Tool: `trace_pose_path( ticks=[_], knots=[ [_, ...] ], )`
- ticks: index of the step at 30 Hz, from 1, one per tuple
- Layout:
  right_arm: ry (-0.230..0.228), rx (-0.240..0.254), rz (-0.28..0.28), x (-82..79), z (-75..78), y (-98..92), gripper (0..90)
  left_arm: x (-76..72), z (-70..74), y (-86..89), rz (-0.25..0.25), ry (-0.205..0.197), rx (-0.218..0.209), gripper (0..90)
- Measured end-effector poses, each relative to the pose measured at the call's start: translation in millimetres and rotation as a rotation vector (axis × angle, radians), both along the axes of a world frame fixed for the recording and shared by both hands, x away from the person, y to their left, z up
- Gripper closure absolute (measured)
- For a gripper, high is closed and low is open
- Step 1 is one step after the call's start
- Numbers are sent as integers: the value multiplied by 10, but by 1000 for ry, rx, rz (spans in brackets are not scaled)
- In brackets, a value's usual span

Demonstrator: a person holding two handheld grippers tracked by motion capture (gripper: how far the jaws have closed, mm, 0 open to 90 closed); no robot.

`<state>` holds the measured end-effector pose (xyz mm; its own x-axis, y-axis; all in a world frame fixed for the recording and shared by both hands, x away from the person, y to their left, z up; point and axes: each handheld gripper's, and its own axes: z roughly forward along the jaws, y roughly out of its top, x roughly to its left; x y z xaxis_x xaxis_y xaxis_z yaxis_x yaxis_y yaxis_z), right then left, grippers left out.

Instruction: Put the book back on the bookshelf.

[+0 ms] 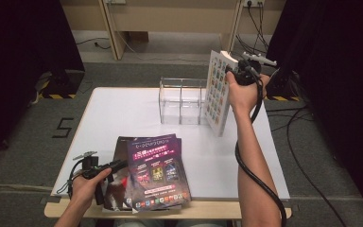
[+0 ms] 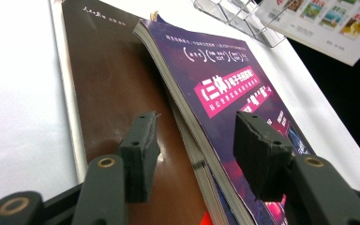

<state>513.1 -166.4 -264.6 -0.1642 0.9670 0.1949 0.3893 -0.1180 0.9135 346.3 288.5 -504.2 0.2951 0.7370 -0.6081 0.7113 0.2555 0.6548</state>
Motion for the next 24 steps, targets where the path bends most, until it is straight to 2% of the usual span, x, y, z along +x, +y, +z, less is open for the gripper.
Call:
trace_pose_path(
  ticks=[7, 12, 18, 22, 24],
  knots=[
    [-31, 11, -20, 185, -2, 77, 740, 1, -1, 16, 5, -1, -8, 496],
    [-60, 4, -26, 264, -89, 132, 740, 4, -8, 16, 6, 0, -9, 496],
    [-80, 5, -32, 244, -290, 173, 739, 4, -8, 11, 6, -3, -7, 496],
    [-96, -24, -36, 148, -322, 192, 737, 4, -11, 3, 5, -3, -7, 496],
    [-95, -22, -49, 91, -348, 180, 736, 3, -10, 3, 2, -5, -3, 496]
  ],
)
